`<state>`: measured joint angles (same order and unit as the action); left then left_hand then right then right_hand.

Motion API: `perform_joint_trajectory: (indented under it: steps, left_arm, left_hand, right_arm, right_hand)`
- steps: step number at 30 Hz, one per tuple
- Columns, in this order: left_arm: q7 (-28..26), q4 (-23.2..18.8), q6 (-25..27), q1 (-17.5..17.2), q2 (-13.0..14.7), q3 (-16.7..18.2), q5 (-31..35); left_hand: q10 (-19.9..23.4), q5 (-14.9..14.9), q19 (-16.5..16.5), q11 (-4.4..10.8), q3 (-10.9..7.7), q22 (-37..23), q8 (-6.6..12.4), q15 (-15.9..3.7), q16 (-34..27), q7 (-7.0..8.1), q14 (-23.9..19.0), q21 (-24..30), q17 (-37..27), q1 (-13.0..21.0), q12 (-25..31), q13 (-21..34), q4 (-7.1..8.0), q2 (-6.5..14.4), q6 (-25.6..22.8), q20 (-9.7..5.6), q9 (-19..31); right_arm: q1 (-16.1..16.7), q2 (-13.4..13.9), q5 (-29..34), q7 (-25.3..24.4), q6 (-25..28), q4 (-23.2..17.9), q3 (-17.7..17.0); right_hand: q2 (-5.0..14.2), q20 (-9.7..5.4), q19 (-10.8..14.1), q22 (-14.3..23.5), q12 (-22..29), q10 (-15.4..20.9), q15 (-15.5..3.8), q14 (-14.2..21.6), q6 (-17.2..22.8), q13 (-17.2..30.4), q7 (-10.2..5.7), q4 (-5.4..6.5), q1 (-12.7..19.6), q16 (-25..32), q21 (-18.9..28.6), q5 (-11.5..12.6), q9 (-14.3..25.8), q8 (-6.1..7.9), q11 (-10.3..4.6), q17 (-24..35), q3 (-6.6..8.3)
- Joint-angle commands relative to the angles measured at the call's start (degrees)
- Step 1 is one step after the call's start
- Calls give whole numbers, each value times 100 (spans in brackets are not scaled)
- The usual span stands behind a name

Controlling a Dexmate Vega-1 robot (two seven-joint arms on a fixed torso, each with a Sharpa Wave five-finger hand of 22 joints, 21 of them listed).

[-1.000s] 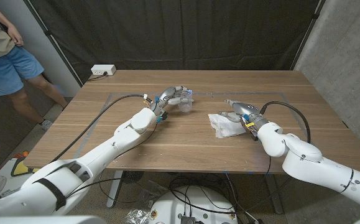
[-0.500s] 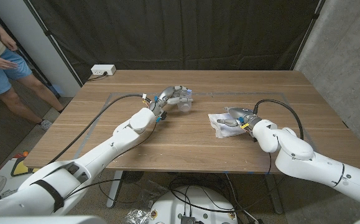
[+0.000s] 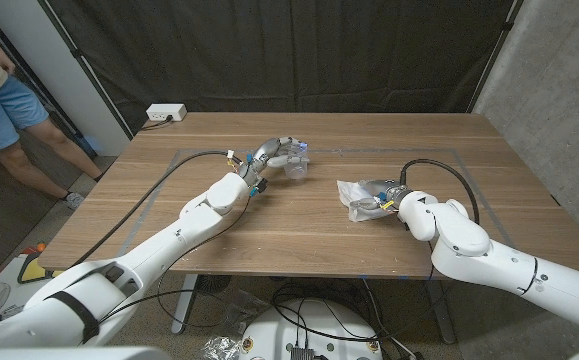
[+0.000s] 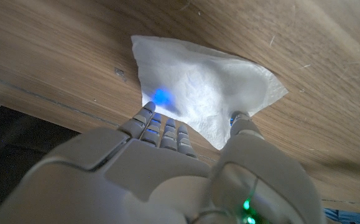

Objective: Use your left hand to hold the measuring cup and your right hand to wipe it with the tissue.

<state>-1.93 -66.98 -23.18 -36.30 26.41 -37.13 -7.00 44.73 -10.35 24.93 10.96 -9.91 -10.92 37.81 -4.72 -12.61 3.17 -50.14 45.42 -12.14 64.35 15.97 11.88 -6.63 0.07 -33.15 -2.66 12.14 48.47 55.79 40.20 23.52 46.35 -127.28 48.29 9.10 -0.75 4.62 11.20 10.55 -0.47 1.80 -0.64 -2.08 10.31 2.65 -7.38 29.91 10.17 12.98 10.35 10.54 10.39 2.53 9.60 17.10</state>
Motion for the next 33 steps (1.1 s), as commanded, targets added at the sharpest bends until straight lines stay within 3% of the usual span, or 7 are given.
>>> perform_joint_trajectory:
  steps: [1,6,18,23,26,29,33]
  left_arm:
    - [23,-122,-1,-61,63,36,-14]
    - [24,-148,-12,-82,80,57,-26]
    - [57,-127,-44,-80,67,76,-62]
    - [86,-90,-44,-57,47,67,-71]
    - [102,-61,-58,-39,32,58,-72]
    - [106,-39,-68,-23,22,53,-67]
    - [116,-11,-64,-6,9,47,-70]
  left_hand:
    - [78,12,-26,54,-60,-14,23,-781,2,-42,-197,42,-10,122,-42,9,-11,432,-27,-269,8]
    - [98,13,-26,55,-65,-13,28,-778,10,-37,-196,56,-11,114,-57,12,-9,431,-34,-277,10]
    - [129,12,-41,53,-80,-9,41,-783,23,-30,-210,85,-12,99,-96,19,-8,425,-55,-294,13]
    - [126,12,-48,53,-86,-9,42,-784,28,-42,-212,94,-10,95,-113,21,-6,429,-54,-291,14]
    - [123,12,-52,50,-90,-8,42,-781,31,-44,-214,101,-10,88,-125,23,-2,433,-50,-292,14]
    - [137,12,-55,55,-94,-8,41,-782,33,-39,-216,107,-10,86,-128,26,-2,434,-47,-294,15]
    - [144,12,-54,54,-102,-7,47,-786,35,-41,-222,117,-10,88,-137,29,-4,436,-58,-300,15]
  right_arm:
    - [-87,-141,626,511,225,74,224]
    - [-26,-186,852,518,200,118,248]
    - [336,-258,988,147,76,292,25]
    - [660,-272,1129,-585,2,344,-119]
    - [895,-288,1042,-1116,-101,370,-305]
    - [1069,-318,1052,-1568,-170,412,-420]
    - [1301,-359,977,-2197,-326,462,-605]
  right_hand:
    - [6,-36,179,17,74,56,-41,192,66,5,-25,-76,188,63,88,45,22,76,-63,14,54]
    - [-22,-49,424,34,174,335,-129,605,253,5,-18,-135,410,140,193,57,20,134,-64,22,92]
    - [-139,-297,1239,143,573,1891,-852,2257,1270,47,-197,-179,1243,353,670,187,16,282,-270,121,122]
    - [-115,-385,1678,268,849,2978,-1329,3323,2216,79,-389,-192,1722,756,1057,227,17,476,-365,322,130]
    - [-164,-421,1868,389,1029,3695,-1482,3972,2889,147,-501,-229,2080,1268,1324,239,25,613,-547,622,37]
    - [-221,-488,1937,605,1276,4496,-1506,4520,3617,302,-648,-200,2535,2076,1675,257,39,678,-721,1252,-185]
    - [-98,-490,1977,855,1544,5122,-1520,4819,4596,485,-799,-127,2860,2675,2060,236,78,877,-706,1809,-323]
